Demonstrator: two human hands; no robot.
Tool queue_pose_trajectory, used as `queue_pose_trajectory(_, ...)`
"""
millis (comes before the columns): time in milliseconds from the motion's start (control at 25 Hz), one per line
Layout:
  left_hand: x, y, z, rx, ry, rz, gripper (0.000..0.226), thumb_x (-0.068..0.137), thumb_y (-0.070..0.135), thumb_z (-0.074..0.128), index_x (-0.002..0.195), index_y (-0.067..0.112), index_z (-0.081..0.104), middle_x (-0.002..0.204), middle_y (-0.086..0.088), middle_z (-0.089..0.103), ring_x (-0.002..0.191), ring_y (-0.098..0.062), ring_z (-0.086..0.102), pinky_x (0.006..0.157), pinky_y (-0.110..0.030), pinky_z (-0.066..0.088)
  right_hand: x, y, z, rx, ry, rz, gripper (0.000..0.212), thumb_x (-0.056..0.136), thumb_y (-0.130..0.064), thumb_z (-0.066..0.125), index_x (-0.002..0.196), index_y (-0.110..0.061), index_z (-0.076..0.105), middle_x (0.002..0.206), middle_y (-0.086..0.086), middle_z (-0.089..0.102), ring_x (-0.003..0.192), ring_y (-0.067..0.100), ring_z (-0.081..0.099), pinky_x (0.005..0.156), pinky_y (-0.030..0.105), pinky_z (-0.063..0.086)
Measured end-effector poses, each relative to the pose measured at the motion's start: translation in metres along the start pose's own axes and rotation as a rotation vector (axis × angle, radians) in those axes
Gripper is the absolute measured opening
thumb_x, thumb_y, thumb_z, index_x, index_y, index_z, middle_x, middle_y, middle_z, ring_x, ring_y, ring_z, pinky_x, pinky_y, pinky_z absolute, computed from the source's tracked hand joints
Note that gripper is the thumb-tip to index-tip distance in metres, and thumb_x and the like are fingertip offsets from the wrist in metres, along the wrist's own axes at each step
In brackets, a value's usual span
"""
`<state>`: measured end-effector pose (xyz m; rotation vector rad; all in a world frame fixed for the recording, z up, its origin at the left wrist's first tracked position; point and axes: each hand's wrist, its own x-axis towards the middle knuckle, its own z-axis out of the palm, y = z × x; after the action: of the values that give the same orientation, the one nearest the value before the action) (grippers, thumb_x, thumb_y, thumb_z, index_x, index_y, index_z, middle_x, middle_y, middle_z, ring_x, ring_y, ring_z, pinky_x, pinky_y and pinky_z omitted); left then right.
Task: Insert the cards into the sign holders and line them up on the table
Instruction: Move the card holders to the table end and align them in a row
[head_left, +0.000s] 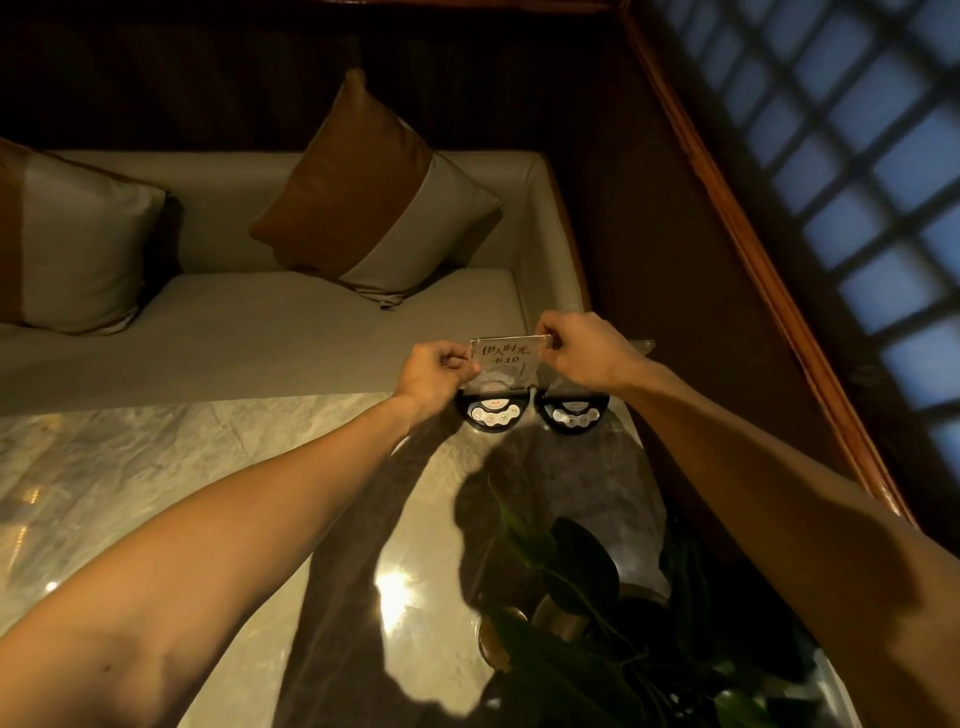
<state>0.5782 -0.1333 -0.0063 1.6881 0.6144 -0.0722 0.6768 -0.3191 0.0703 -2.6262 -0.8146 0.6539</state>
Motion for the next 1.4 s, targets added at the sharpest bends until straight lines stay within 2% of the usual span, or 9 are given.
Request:
queue_pose_trajectory(80,-0.005,0.008,-0.005,0.034,-0.012,-0.007,0.031,0.088,0.002,0.072,0.118,-0.001,0.067,0.112,-0.013,0.072,0.101,-0.02,0.066,0.094,-0.029,0.054,0.001,-0.002,0.0,-0.058,-0.042,0.011,0.022,0.096,-0.013,0.064,0.115,-0.022,0.059,0.12,0.003,0.07,0.116,0.023,0.065,0.102,0.041,0.053)
queue_pose_trajectory(200,-0.023,0.019,-0.025,0.073,-0.03,-0.004,0.037,0.09,0.007,0.071,0.126,0.004,0.065,0.114,-0.007,0.067,0.104,-0.014,0.061,0.089,-0.023,0.048,-0.002,-0.013,-0.002,-0.155,0.016,0.043,0.052,0.091,-0.018,0.07,0.139,-0.022,0.049,0.132,0.003,0.065,0.131,0.025,0.055,0.12,0.056,0.027)
queue_pose_trajectory(320,-0.047,0.024,-0.061,0.129,-0.017,0.0,0.04,0.09,0.018,0.072,0.128,0.007,0.065,0.121,-0.008,0.068,0.112,-0.017,0.062,0.093,-0.025,0.048,-0.01,-0.042,-0.011,-0.189,0.139,0.002,0.068,0.09,-0.025,0.07,0.151,-0.019,0.038,0.149,0.01,0.048,0.14,0.031,0.042,0.119,0.052,0.023)
queue_pose_trajectory(440,-0.083,0.03,-0.106,0.197,-0.01,0.017,0.053,0.09,0.036,0.072,0.136,0.013,0.06,0.133,-0.002,0.064,0.124,-0.017,0.057,0.106,-0.03,0.044,-0.021,-0.093,-0.017,-0.164,0.286,-0.062,0.068,0.095,-0.034,0.063,0.155,-0.019,0.034,0.161,0.015,0.031,0.151,0.033,0.024,0.122,0.051,0.019)
queue_pose_trajectory(560,-0.134,0.029,-0.165,0.278,0.022,0.065,0.064,0.085,0.056,0.069,0.14,0.026,0.056,0.145,0.006,0.054,0.135,-0.016,0.047,0.105,-0.029,0.036,-0.04,-0.162,-0.011,-0.014,0.32,-0.098,0.073,0.096,-0.044,0.059,0.158,-0.023,0.028,0.168,0.013,0.016,0.156,0.034,0.01,0.125,0.052,0.016)
queue_pose_trajectory(720,-0.196,0.024,-0.227,0.295,0.086,0.109,0.064,0.084,0.063,0.066,0.139,0.033,0.056,0.15,0.009,0.048,0.141,-0.016,0.04,0.114,-0.037,0.032,-0.065,-0.232,0.016,0.101,0.257,-0.139,0.081,0.094,-0.056,0.056,0.16,-0.033,0.018,0.171,0.006,0.004,0.157,0.03,0.001,0.125,0.053,0.016)
queue_pose_trajectory(920,-0.291,-0.021,-0.301,0.276,0.14,0.062,0.074,0.08,0.067,0.066,0.144,0.035,0.049,0.155,0.008,0.042,0.144,-0.019,0.037,0.116,-0.042,0.033,-0.123,-0.317,0.094,0.205,0.089,-0.218,0.092,0.092,-0.06,0.06,0.161,-0.037,0.005,0.171,0.002,-0.007,0.157,0.029,0.001,0.123,0.051,0.017)
queue_pose_trajectory(1120,-0.375,-0.085,-0.354,0.248,0.117,-0.003,0.072,0.077,0.065,0.071,0.141,0.04,0.05,0.155,0.01,0.041,0.144,-0.02,0.035,0.112,-0.038,0.032,-0.182,-0.38,0.192,0.261,-0.077,-0.245,0.103,0.086,-0.066,0.064,0.161,-0.04,-0.001,0.171,-0.003,-0.012,0.157,0.025,0.001,0.123,0.05,0.018)
queue_pose_trajectory(1400,-0.454,-0.166,-0.384,0.132,0.124,-0.021,0.069,0.083,0.056,0.071,0.143,0.028,0.052,0.146,0.007,0.05,0.132,-0.012,0.047,0.107,-0.028,0.036,-0.253,-0.424,0.286,0.37,-0.247,-0.331,0.105,0.082,-0.075,0.059,0.162,-0.036,0.004,0.171,-0.004,-0.004,0.156,0.015,0.002,0.124,0.043,0.013)
